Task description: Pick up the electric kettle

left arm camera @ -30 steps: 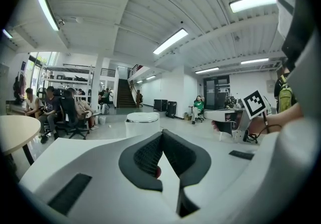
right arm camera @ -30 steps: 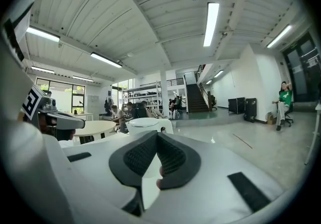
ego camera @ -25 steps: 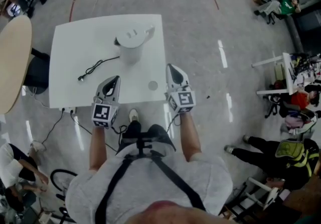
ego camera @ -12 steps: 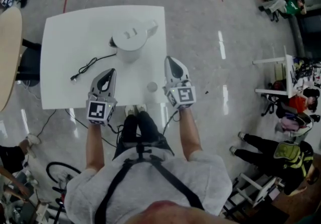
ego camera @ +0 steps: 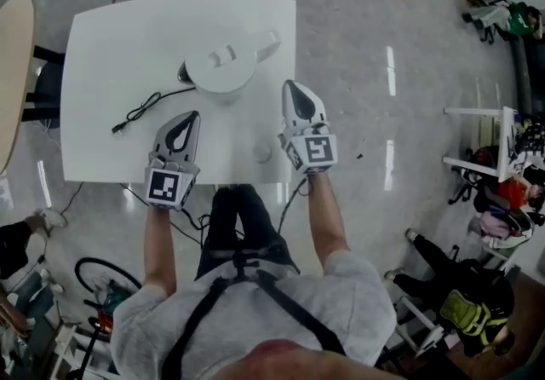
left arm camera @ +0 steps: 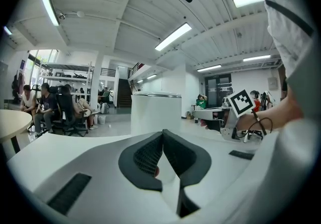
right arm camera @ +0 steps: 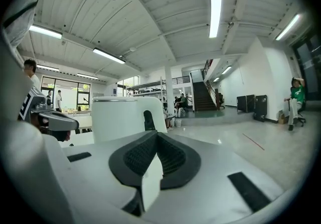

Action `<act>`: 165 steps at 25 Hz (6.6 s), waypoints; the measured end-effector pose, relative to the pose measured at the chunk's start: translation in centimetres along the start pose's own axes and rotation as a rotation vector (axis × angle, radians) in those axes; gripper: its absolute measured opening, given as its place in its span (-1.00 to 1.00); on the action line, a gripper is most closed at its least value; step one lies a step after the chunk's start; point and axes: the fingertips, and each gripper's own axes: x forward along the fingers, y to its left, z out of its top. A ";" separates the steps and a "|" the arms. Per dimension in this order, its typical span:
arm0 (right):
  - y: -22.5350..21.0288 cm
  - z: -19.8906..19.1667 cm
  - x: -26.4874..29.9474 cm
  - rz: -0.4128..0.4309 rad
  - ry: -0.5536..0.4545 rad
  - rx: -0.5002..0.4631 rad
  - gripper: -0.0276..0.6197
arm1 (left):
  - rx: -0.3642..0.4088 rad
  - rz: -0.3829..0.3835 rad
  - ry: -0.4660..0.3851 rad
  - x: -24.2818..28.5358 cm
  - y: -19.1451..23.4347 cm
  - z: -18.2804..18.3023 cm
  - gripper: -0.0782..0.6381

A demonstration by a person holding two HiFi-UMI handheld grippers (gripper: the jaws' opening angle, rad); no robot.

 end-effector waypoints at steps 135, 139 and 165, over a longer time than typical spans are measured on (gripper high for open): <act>3.1 8.3 10.9 0.153 -0.092 -0.065 -0.91 | 0.124 -0.151 -0.002 1.9 -0.3 6.0 0.43; 3.7 10.4 9.5 0.140 -0.132 -0.022 -0.91 | 0.136 -0.159 -0.007 0.7 -0.9 7.4 0.43; 4.6 12.3 3.0 0.076 -0.085 0.004 -0.91 | 0.123 -0.223 -0.019 -3.4 -4.6 11.1 0.43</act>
